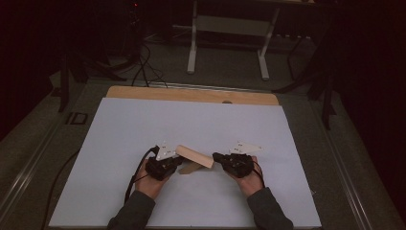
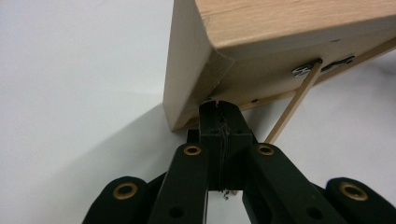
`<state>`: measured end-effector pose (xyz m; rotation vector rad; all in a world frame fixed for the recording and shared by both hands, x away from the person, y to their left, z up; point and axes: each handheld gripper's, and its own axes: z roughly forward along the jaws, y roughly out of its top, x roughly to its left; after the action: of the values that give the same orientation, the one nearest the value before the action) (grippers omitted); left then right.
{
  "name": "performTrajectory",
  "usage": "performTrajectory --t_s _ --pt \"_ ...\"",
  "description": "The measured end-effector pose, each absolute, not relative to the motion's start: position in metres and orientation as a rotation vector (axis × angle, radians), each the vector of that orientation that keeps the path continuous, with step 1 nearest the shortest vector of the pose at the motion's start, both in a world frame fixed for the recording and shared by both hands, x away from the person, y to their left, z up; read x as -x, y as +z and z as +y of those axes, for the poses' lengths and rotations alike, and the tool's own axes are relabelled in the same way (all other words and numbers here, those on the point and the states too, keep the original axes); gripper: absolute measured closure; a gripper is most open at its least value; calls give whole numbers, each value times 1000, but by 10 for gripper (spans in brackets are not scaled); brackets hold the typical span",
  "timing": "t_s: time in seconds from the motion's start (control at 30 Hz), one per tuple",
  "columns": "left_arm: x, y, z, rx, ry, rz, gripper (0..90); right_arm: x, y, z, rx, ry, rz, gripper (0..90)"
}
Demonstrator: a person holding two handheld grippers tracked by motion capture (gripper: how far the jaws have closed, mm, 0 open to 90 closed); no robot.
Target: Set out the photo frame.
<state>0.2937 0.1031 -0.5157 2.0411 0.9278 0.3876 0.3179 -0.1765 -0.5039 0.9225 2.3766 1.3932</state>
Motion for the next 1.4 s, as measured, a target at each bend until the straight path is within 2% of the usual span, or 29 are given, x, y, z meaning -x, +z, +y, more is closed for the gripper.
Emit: performTrajectory --t_s 1.4 --pt "-288 -503 102 -2007 414 908 891 -298 -496 -175 -877 1352 2389 880"
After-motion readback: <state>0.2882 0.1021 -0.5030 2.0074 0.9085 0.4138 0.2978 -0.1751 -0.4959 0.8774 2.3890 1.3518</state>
